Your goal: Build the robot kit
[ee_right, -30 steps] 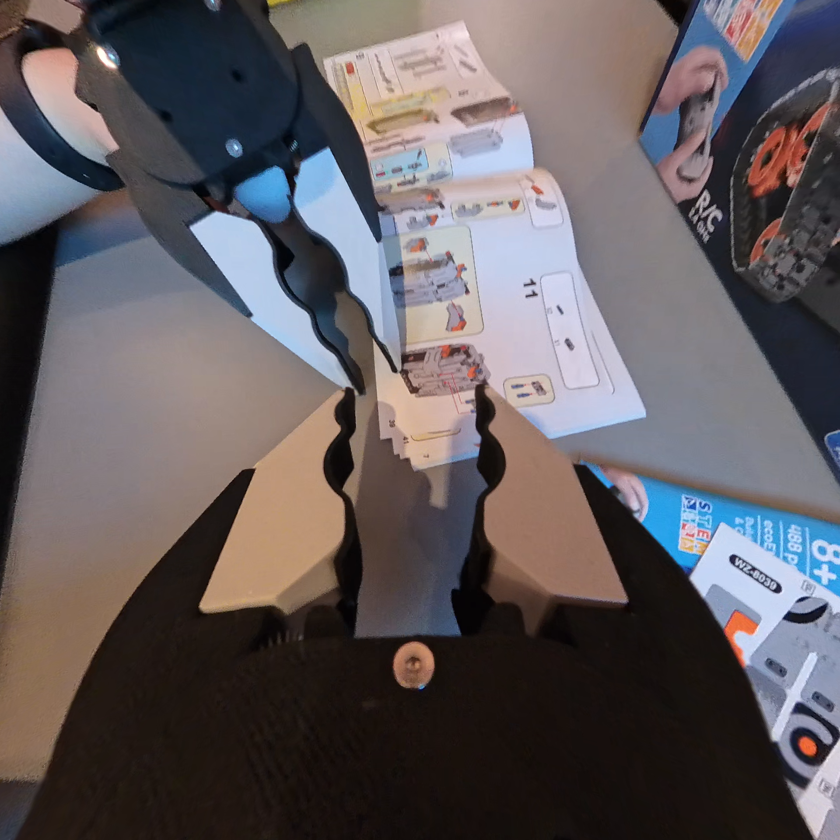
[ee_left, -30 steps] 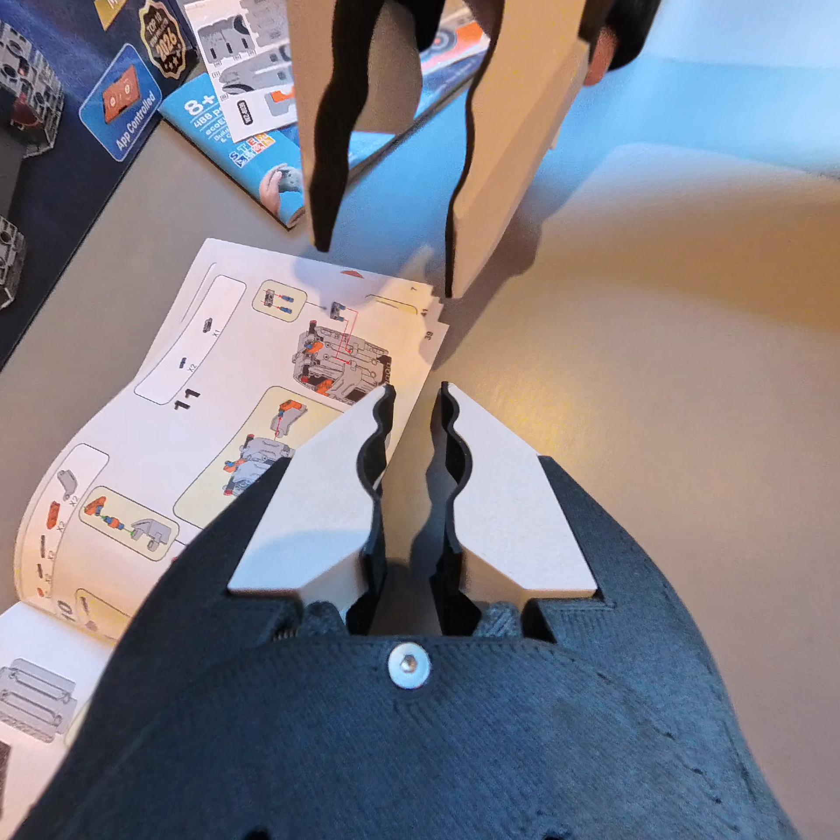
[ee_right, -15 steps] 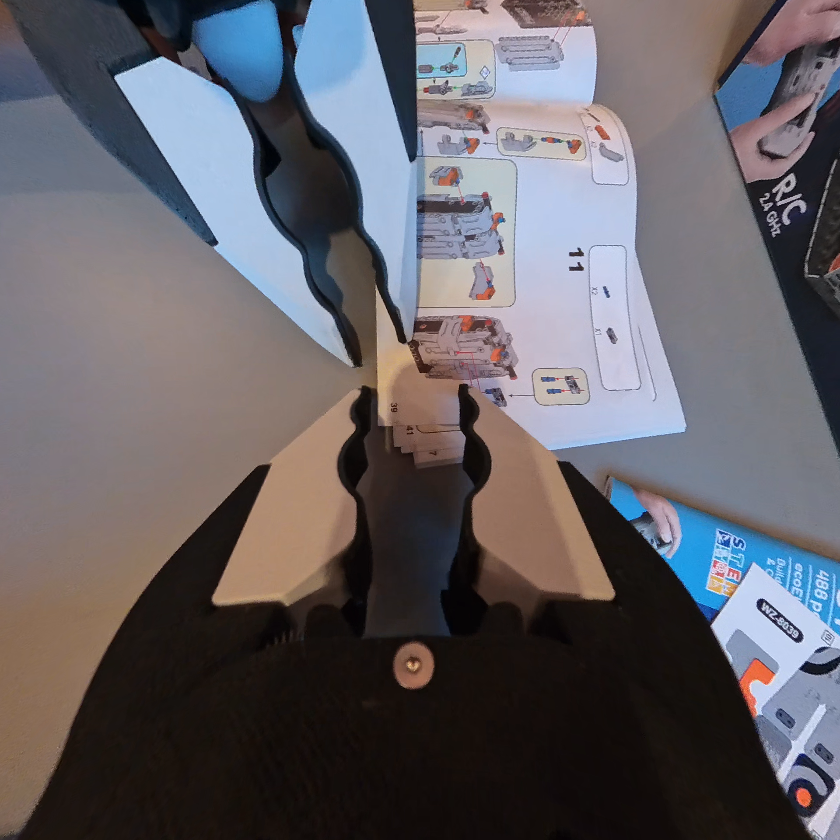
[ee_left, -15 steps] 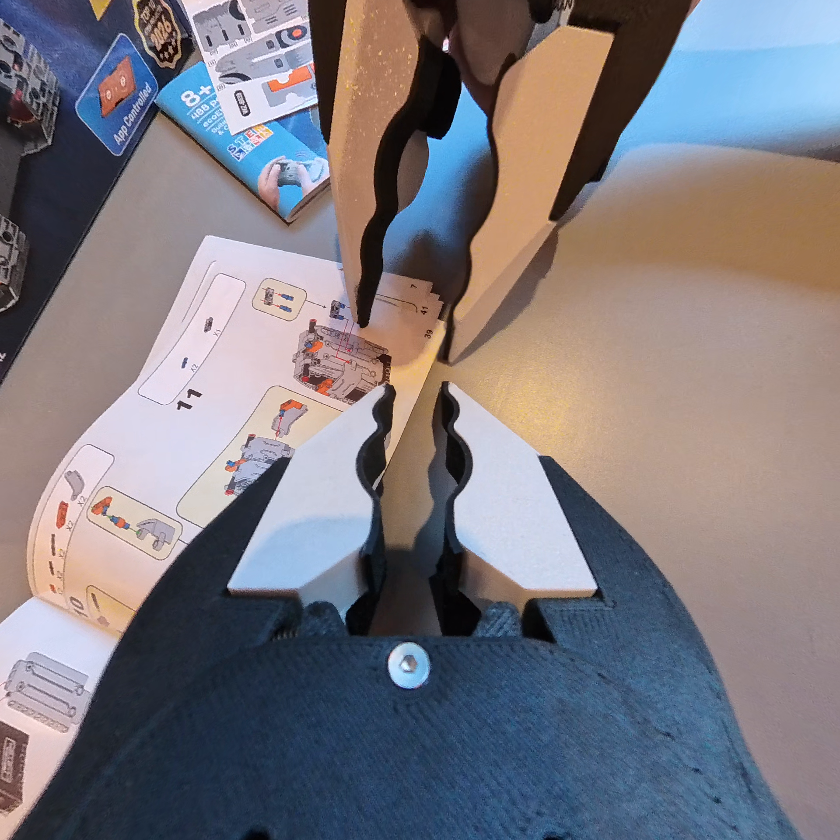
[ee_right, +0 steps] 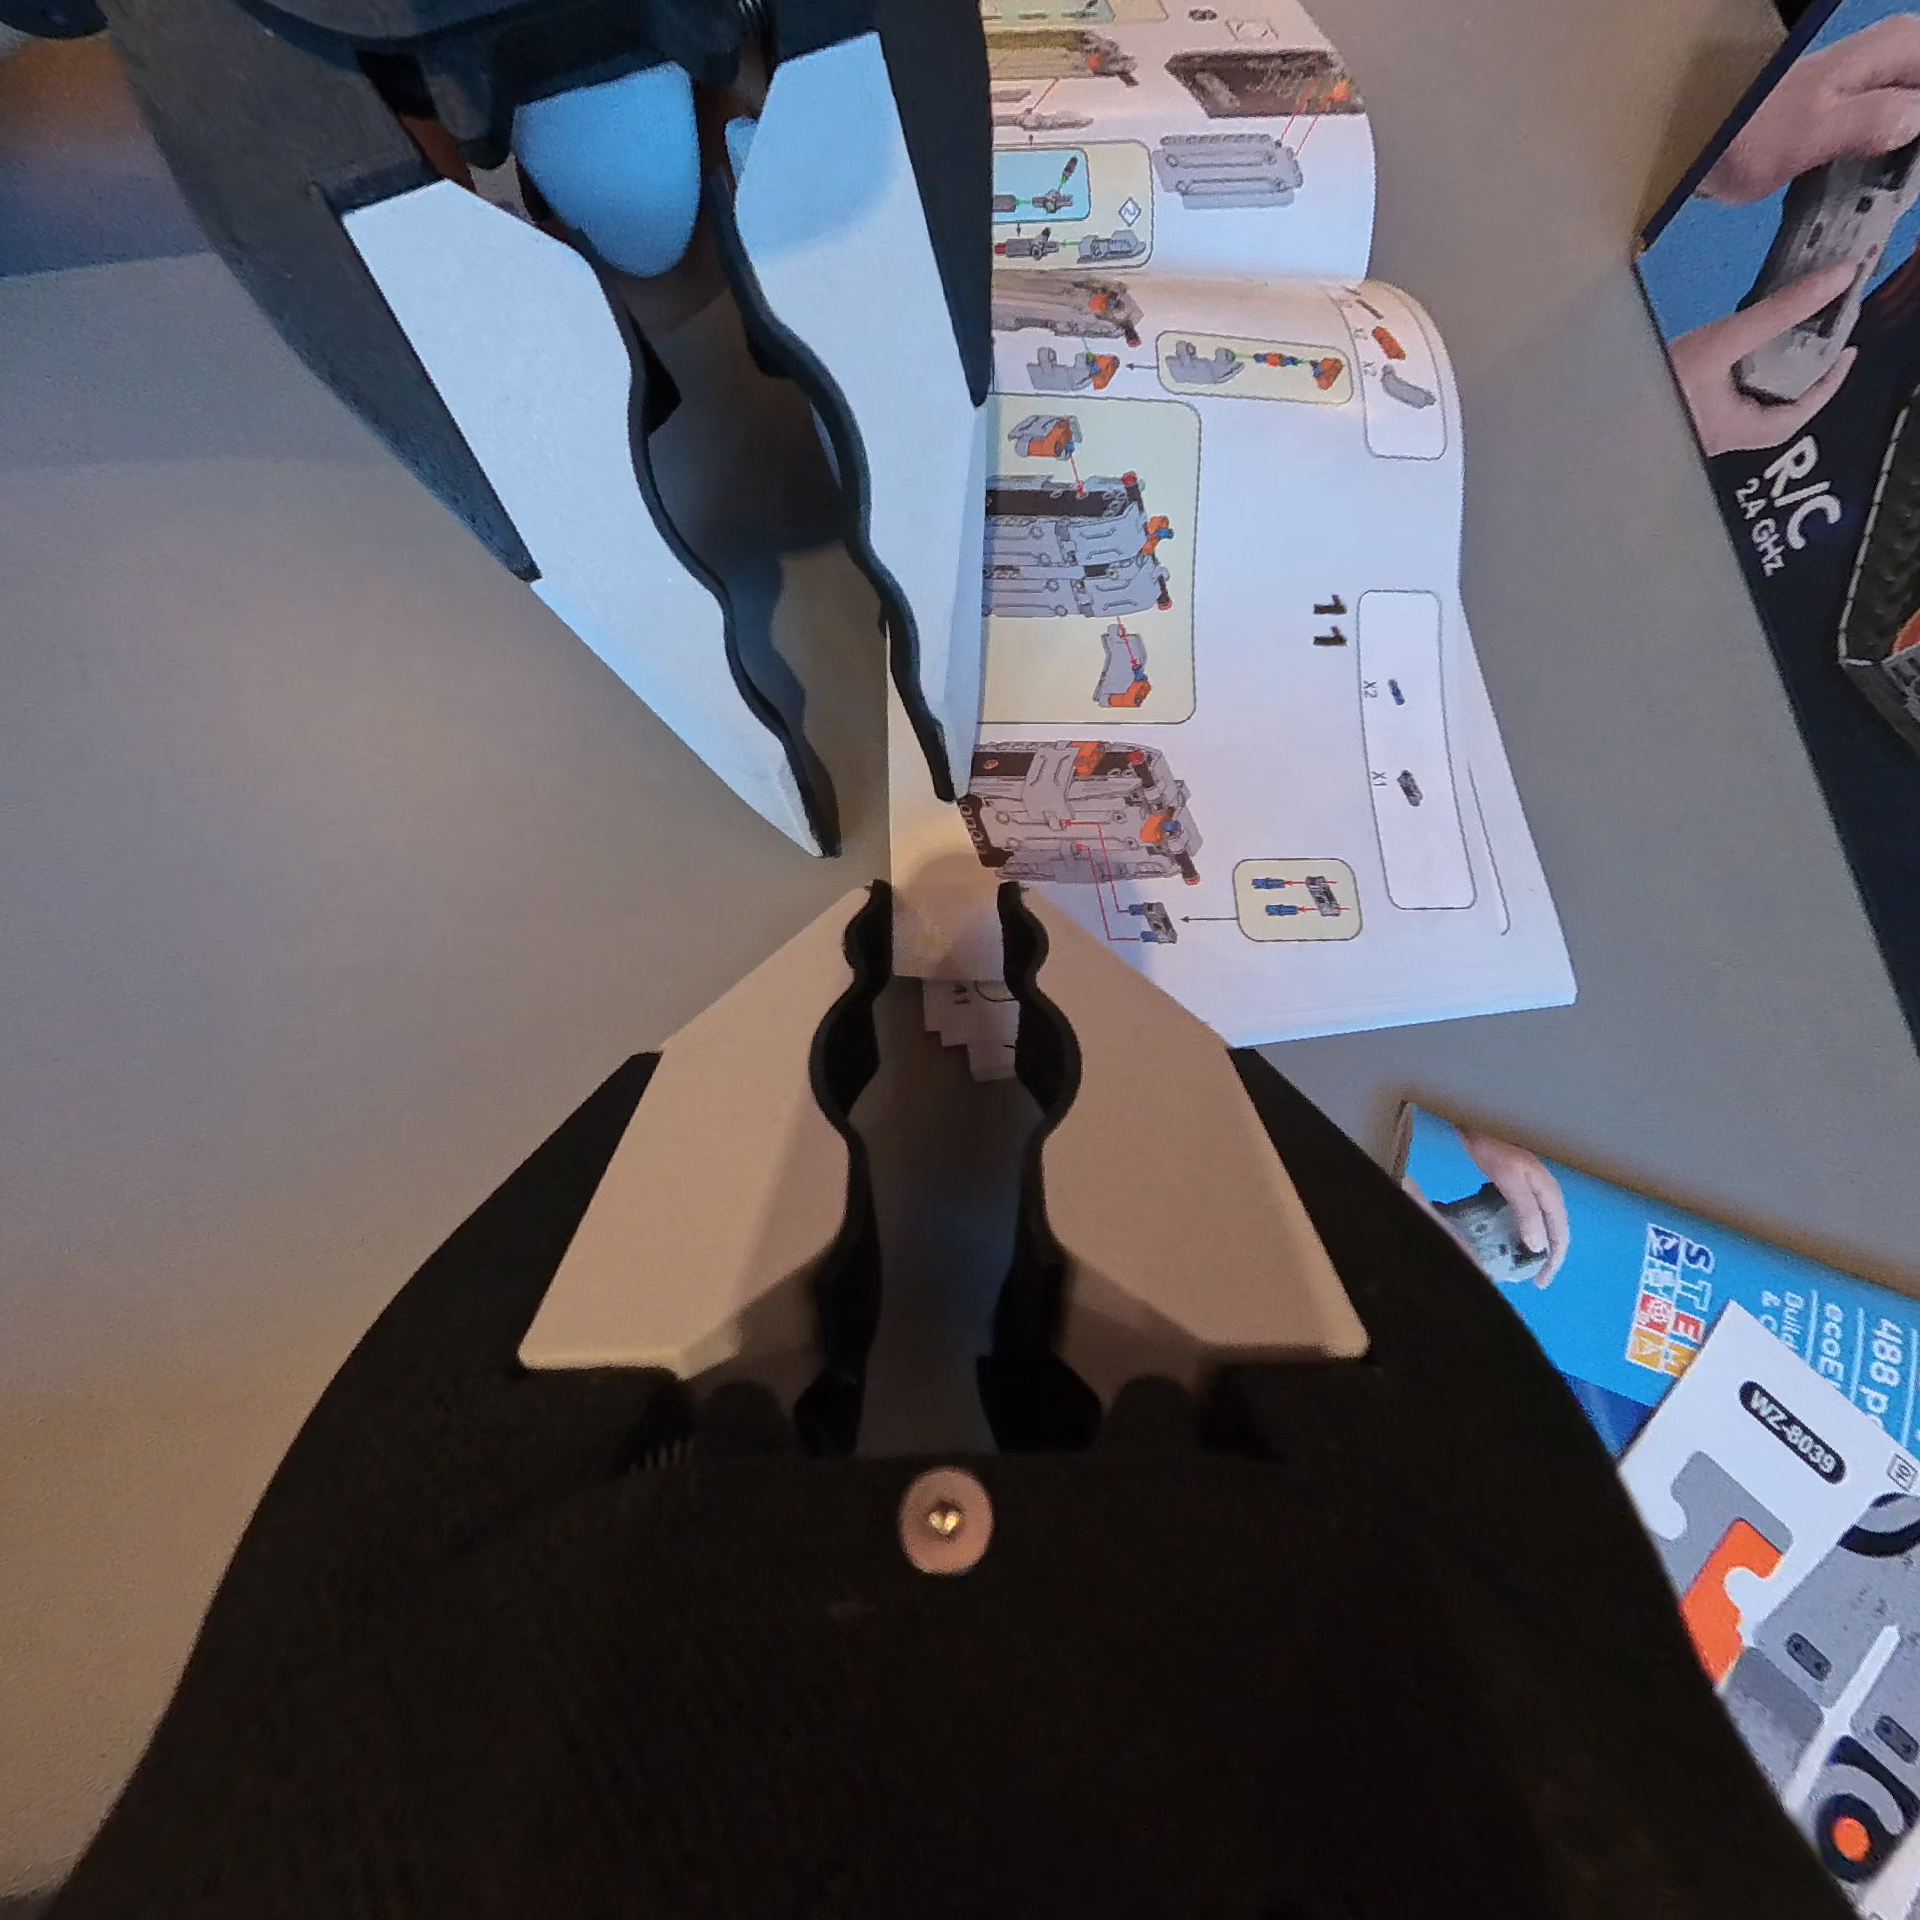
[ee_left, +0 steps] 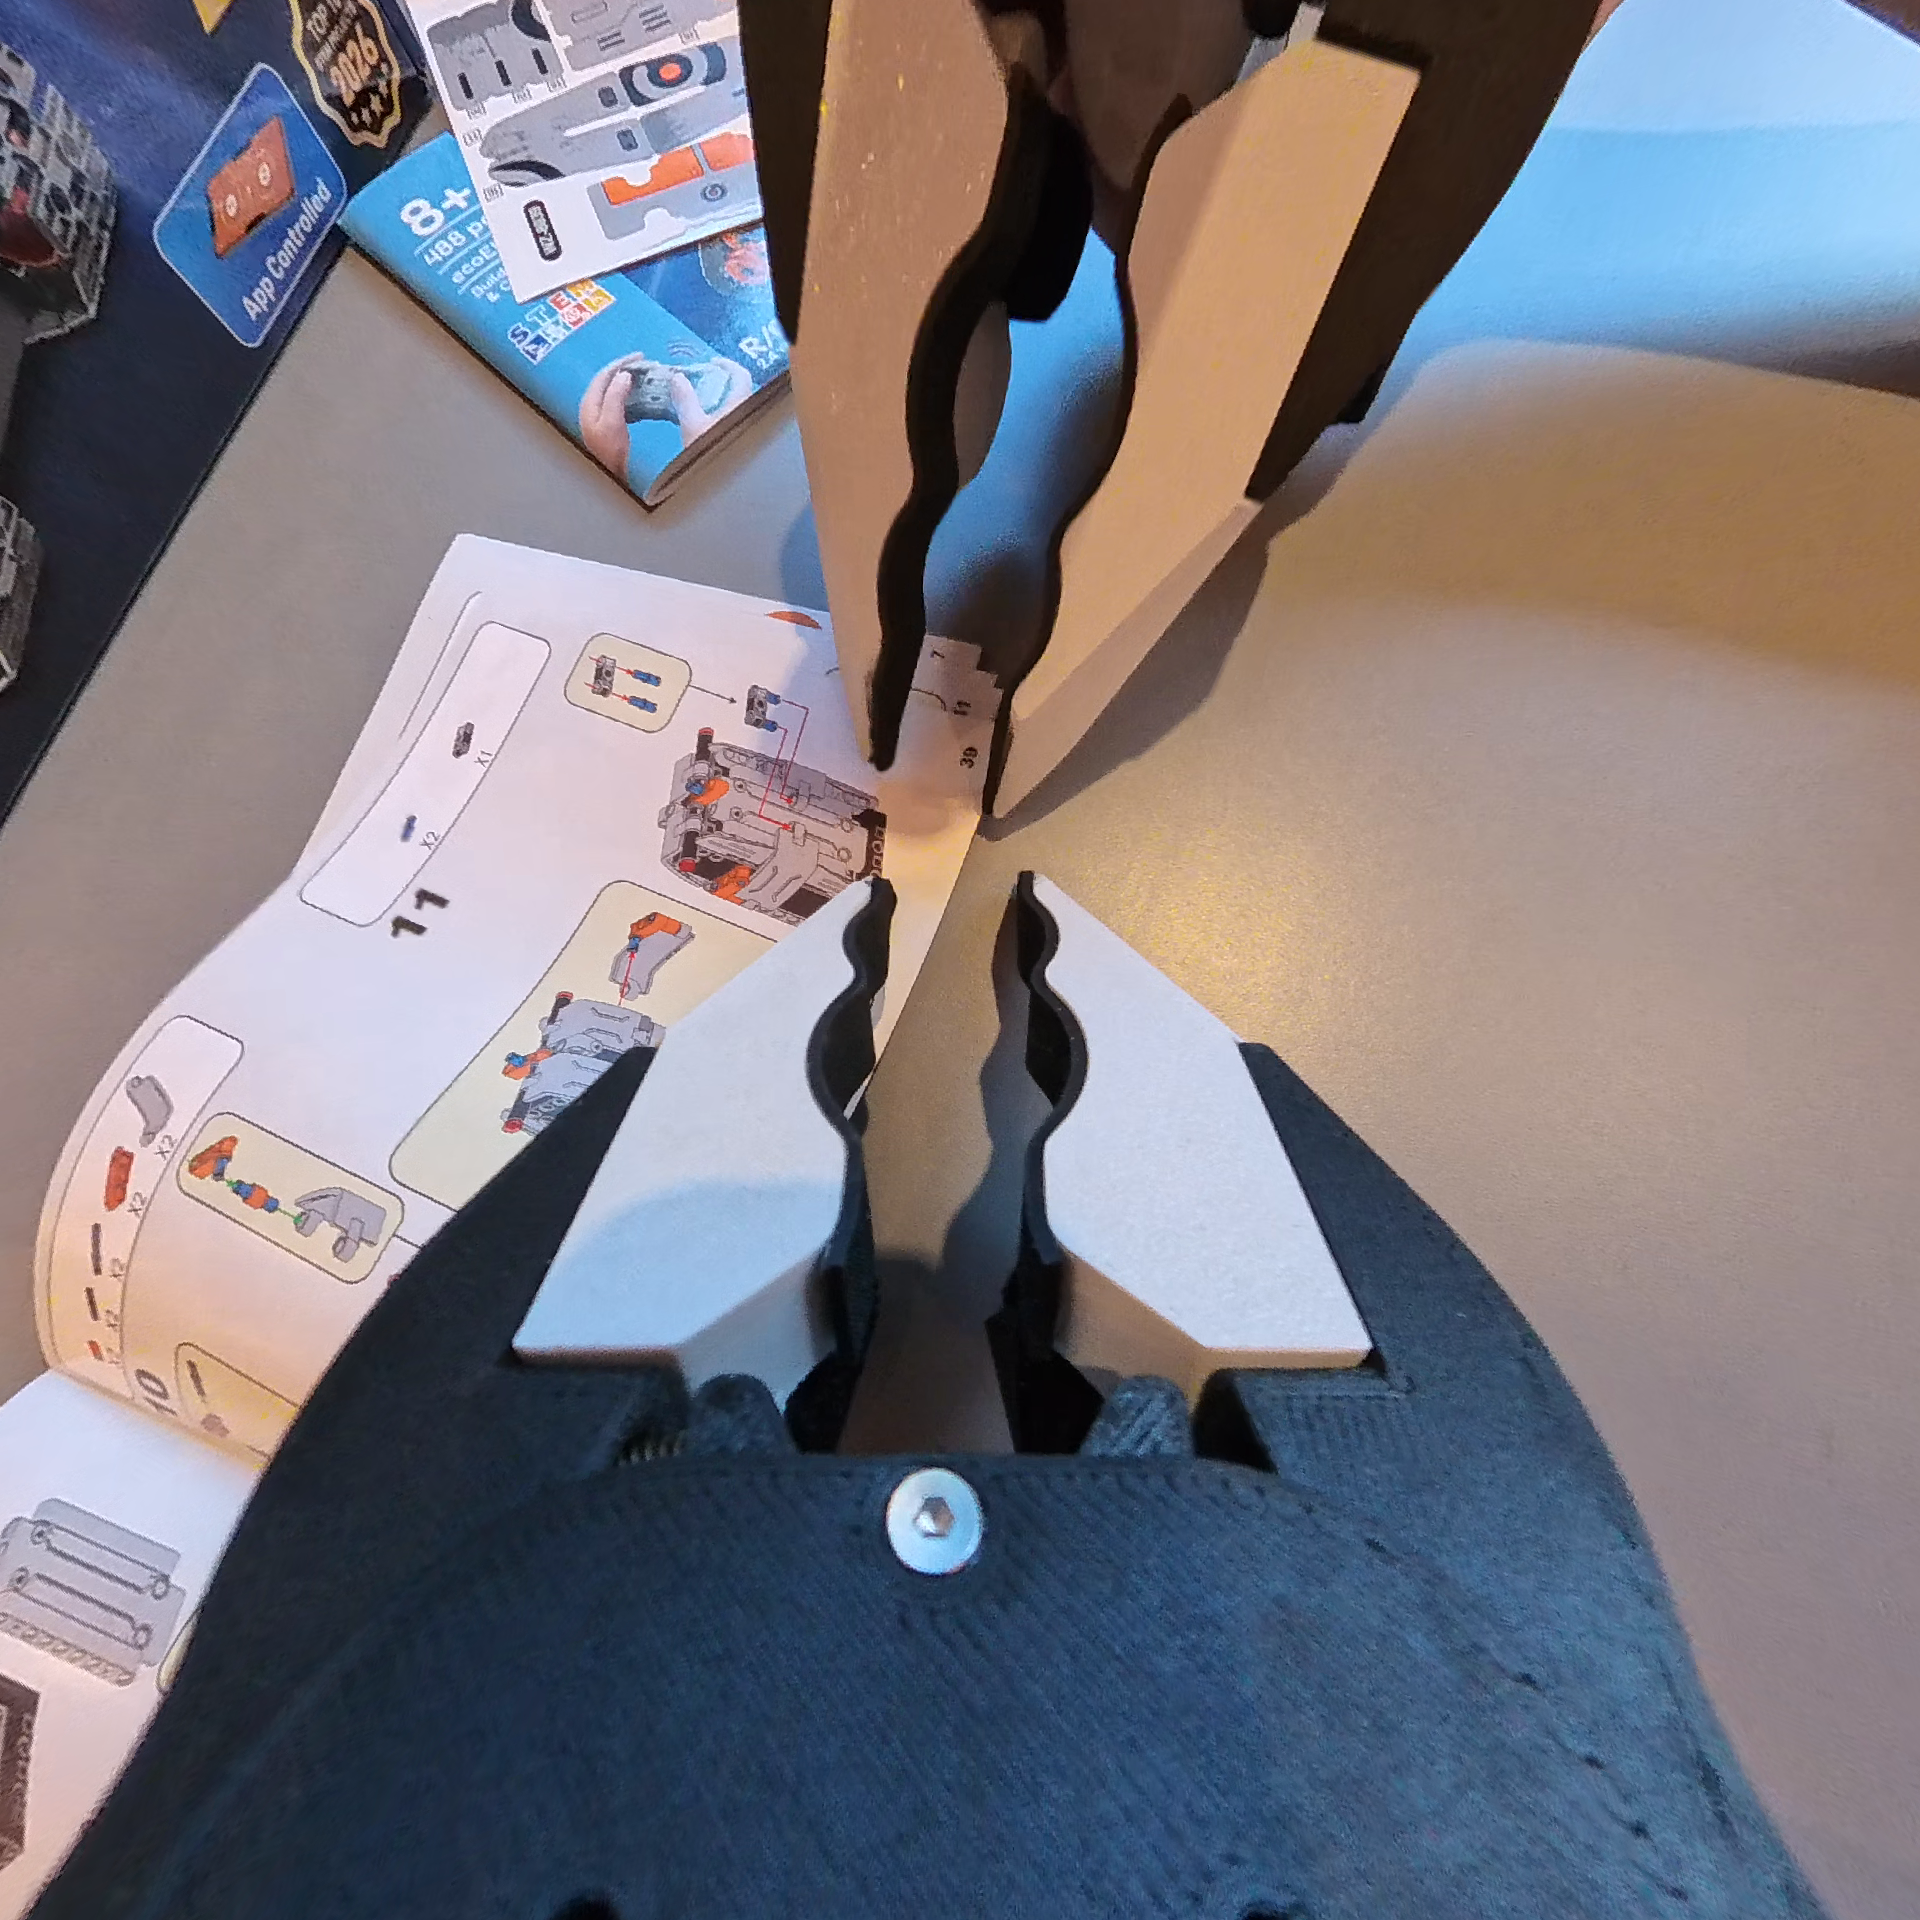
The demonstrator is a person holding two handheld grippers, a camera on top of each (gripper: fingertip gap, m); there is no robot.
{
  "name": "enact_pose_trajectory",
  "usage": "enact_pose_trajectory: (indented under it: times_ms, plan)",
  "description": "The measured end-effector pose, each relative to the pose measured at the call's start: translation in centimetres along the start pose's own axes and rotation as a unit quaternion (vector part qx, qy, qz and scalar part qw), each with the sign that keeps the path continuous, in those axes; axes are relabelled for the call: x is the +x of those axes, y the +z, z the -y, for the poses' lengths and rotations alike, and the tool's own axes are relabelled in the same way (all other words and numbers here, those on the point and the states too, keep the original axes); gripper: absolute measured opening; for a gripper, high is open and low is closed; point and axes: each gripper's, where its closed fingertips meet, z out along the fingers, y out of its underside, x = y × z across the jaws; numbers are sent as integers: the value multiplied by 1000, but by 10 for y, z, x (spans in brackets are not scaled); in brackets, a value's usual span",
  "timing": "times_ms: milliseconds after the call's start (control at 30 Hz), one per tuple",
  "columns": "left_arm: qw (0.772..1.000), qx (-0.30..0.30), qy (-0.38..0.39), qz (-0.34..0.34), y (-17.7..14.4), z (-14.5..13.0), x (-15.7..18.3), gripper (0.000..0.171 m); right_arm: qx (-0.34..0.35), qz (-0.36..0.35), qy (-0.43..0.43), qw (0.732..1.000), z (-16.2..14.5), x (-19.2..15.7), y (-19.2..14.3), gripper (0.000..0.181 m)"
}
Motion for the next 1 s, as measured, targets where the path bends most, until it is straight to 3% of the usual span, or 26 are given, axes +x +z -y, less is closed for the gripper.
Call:
enact_pose_trajectory:
  times_ms: [700, 767, 833, 1000]
  plan:
    - [1000, 2, -5, -5, 0, 0, 0, 24, 22, -10, 5, 1000, 2, 7, -10, 22]
    - [1000, 3, -5, -6, 0, 0, 0, 24, 22, -8, 3, 1000, 3, 6, -9, 17]
    - [1000, 4, -7, -7, 0, 0, 0, 24, 25, 3, -3, 1000, 4, 1, -10, 0]
    - [1000, 7, -11, -9, 0, 0, 1, 24, 28, -2, -6, 1000, 7, 2, -12, 0]
